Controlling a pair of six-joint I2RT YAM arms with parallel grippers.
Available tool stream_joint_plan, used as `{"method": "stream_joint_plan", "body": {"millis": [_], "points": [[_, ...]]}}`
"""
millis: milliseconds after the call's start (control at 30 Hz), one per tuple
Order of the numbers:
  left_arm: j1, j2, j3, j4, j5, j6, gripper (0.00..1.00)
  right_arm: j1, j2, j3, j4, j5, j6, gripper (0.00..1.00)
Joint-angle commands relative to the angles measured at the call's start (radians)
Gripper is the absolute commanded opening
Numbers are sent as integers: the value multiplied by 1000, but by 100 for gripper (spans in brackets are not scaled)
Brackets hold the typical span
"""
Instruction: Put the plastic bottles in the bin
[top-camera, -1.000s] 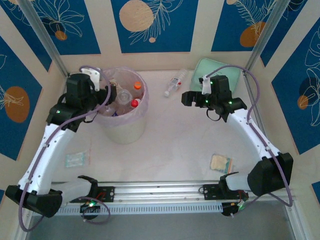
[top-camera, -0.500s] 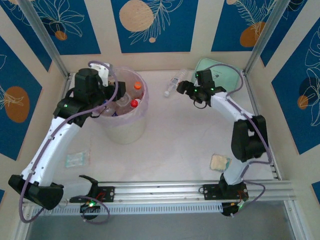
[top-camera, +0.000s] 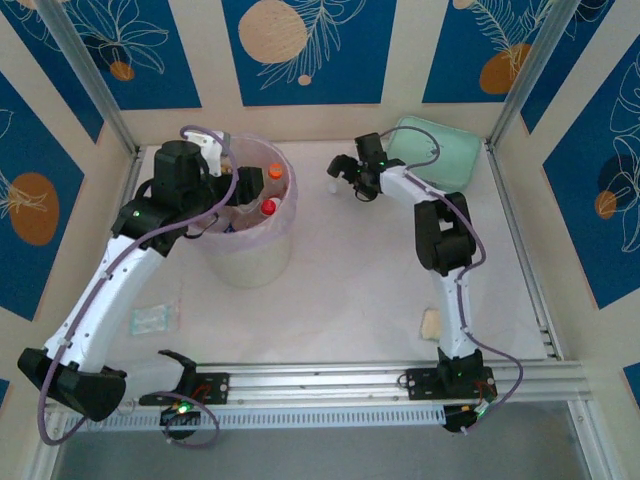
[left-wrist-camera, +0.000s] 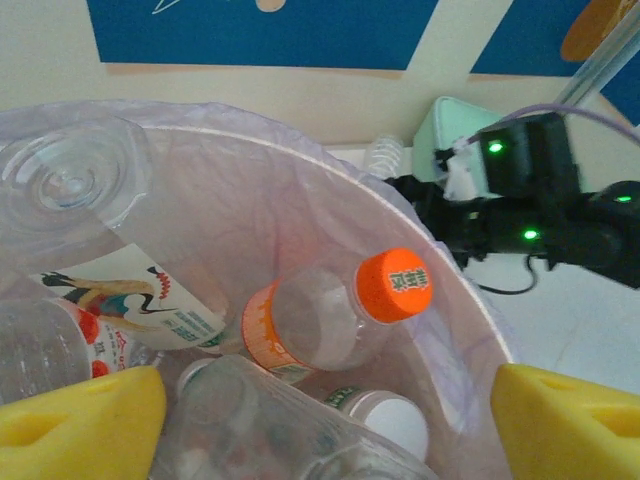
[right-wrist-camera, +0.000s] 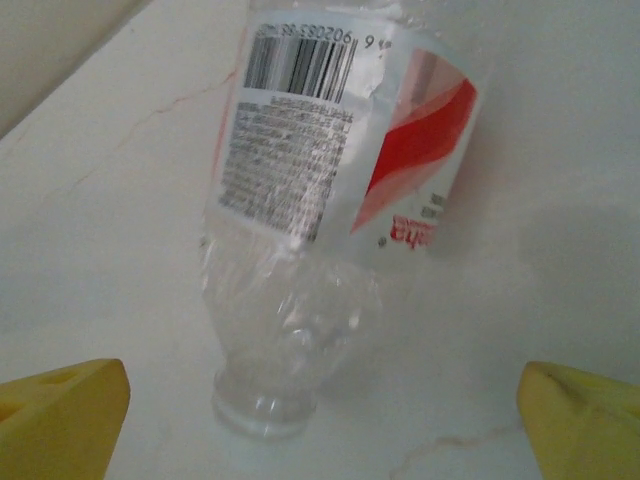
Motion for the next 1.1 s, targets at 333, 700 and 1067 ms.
{"method": "stream_joint_plan", "body": {"millis": [333, 700, 1067], "points": [[18, -71, 48, -71, 32, 35, 100, -4, 97, 62, -38, -3, 22, 74], [22, -136, 75, -121, -5, 48, 100, -9, -42, -78, 23, -25, -32, 38], [22, -106, 131, -172, 49, 53, 100, 11, -333, -382, 130, -122, -82, 13]]}}
